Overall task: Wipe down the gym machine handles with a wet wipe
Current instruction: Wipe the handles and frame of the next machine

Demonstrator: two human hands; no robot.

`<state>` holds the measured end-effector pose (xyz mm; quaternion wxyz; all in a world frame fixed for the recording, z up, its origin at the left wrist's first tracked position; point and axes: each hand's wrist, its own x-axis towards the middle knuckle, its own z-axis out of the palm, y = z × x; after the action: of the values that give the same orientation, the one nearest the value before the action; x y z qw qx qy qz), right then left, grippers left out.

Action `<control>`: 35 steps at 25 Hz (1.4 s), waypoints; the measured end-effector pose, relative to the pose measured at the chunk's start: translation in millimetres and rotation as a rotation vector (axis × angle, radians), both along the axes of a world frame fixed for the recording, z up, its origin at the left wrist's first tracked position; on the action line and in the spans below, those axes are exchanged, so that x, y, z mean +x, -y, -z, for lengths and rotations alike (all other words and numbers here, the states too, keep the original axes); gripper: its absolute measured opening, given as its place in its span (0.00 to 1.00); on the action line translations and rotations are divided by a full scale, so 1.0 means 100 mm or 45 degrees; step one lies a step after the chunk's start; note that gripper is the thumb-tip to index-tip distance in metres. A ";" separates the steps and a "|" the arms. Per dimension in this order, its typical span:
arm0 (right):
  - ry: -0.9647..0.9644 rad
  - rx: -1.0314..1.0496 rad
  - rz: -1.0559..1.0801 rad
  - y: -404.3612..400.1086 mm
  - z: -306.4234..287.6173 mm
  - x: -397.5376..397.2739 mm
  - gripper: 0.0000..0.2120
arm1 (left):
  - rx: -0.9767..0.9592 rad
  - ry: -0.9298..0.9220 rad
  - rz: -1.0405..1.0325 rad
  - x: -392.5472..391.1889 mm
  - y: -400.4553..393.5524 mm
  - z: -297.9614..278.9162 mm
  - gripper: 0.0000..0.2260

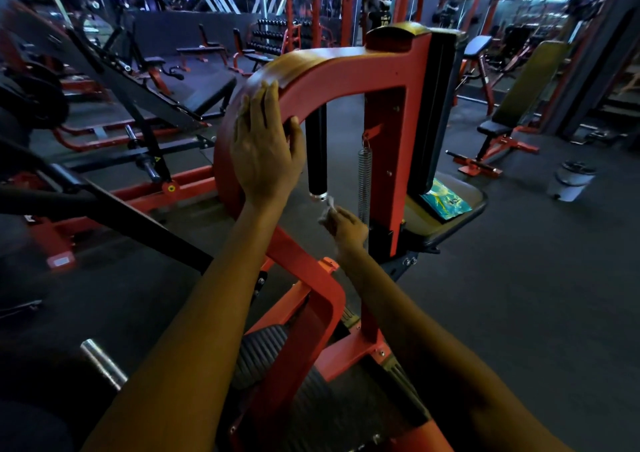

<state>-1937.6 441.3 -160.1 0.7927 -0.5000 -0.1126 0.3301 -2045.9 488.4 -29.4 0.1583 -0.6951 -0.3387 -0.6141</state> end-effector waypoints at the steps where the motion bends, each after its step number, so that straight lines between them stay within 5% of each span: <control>1: -0.295 0.132 -0.083 -0.02 -0.10 -0.01 0.04 | -0.003 -0.002 -0.010 0.00 0.00 0.00 0.20; 6: -0.749 0.303 -0.385 -0.01 -0.25 -0.11 0.17 | 0.021 -0.006 -0.030 0.00 0.02 -0.01 0.20; 14: -0.773 0.330 -0.349 -0.04 -0.24 -0.04 0.14 | -0.002 -0.002 -0.020 -0.01 0.01 -0.02 0.20; 21: 0.170 -0.056 -0.166 -0.11 -0.33 0.17 0.07 | 0.045 -0.007 -0.064 -0.01 -0.02 -0.01 0.19; 25: -0.178 -0.108 -0.371 -0.23 -0.36 0.19 0.11 | 0.061 0.004 -0.068 -0.01 0.00 0.00 0.19; 30: -0.806 0.231 -0.435 -0.25 -0.28 -0.01 0.17 | 0.030 -0.004 -0.067 -0.01 0.00 -0.01 0.19; 35: -0.921 0.202 -0.437 -0.19 -0.27 -0.06 0.12 | 0.025 -0.011 -0.030 0.00 -0.02 -0.01 0.19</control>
<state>-1943.4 459.8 -133.1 0.7506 -0.2630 0.0665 0.6025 -2045.6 490.0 -28.6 0.1739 -0.6922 -0.3401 -0.6124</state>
